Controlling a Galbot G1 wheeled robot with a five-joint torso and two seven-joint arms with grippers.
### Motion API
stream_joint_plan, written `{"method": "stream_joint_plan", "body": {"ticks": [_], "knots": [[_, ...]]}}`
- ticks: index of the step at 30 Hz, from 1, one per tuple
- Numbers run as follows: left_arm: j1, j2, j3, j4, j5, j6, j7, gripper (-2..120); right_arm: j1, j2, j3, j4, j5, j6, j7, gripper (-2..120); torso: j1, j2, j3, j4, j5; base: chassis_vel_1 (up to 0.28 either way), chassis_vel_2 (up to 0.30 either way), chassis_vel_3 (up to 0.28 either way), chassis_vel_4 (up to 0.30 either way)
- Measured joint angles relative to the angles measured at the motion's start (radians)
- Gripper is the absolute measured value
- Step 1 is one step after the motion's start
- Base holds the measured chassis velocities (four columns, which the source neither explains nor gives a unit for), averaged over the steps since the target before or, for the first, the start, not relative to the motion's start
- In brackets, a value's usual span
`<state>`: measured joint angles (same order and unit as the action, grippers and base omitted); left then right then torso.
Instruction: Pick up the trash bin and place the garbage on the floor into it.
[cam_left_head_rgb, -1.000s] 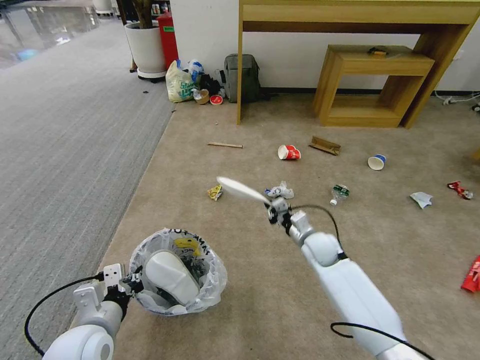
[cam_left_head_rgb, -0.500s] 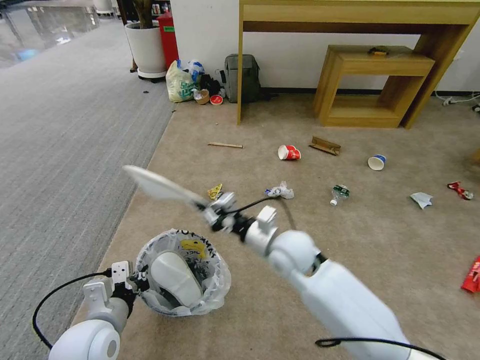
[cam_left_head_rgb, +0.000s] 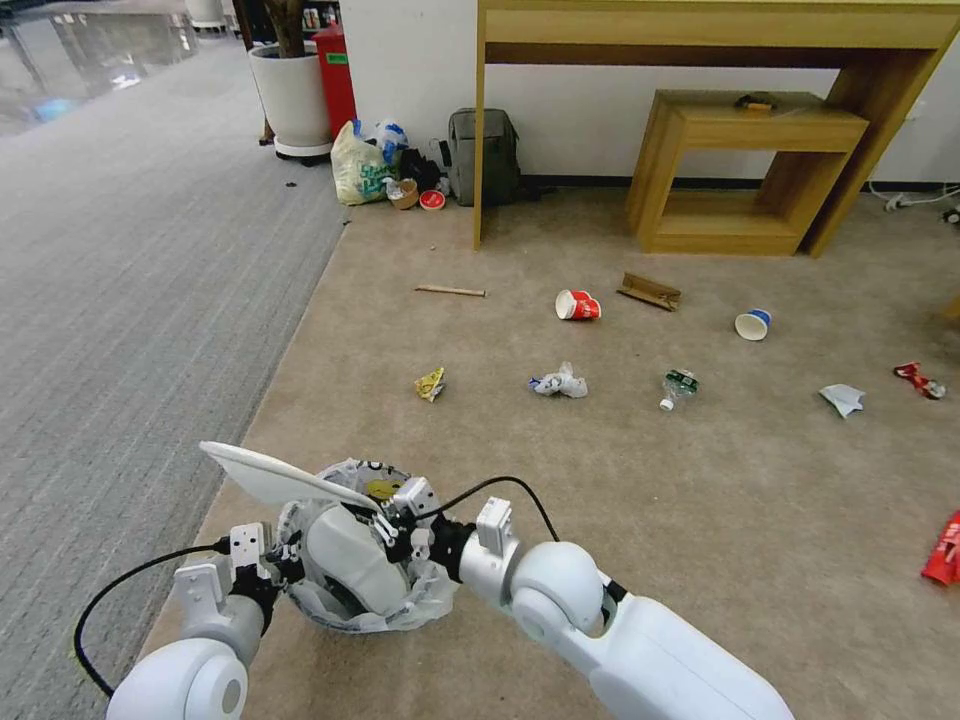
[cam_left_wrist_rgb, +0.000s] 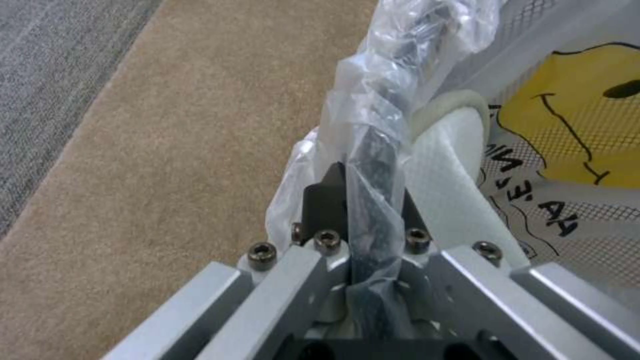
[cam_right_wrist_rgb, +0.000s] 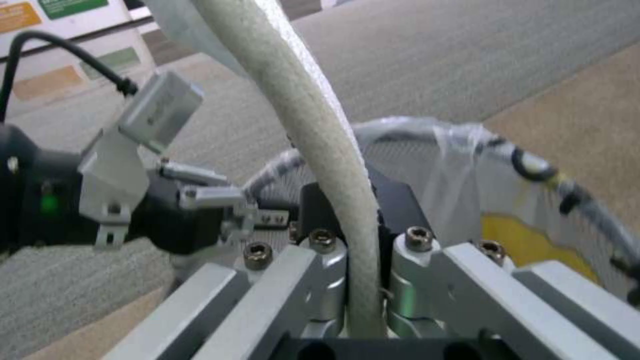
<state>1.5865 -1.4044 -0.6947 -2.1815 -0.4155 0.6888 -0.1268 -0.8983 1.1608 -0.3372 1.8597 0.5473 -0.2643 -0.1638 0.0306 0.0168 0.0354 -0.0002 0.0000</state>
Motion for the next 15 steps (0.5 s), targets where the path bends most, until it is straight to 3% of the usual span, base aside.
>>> {"method": "stream_joint_plan", "body": {"ticks": [3,6,15], "knots": [[0.000,0.000,-0.001,-0.001,-0.001,0.000,0.000,0,-0.014,-0.008,0.005,0.000,-0.006,0.000,0.000,3,0.000,0.000,0.000,0.0000,0.0000,0.000,0.000,0.000,0.000],[0.000,0.003,-0.005,-0.005,-0.003,0.001,-0.001,0,-0.042,-0.033,0.011,0.002,-0.034,0.013,0.011,18,0.000,0.000,0.000,0.0000,0.0000,0.000,0.000,0.000,0.000],[-0.005,0.000,0.000,-0.007,-0.004,0.001,-0.001,0,-0.065,-0.067,0.029,0.006,-0.068,0.036,0.012,48,0.000,0.000,0.000,0.0000,0.0000,0.000,0.000,0.000,0.000]]}}
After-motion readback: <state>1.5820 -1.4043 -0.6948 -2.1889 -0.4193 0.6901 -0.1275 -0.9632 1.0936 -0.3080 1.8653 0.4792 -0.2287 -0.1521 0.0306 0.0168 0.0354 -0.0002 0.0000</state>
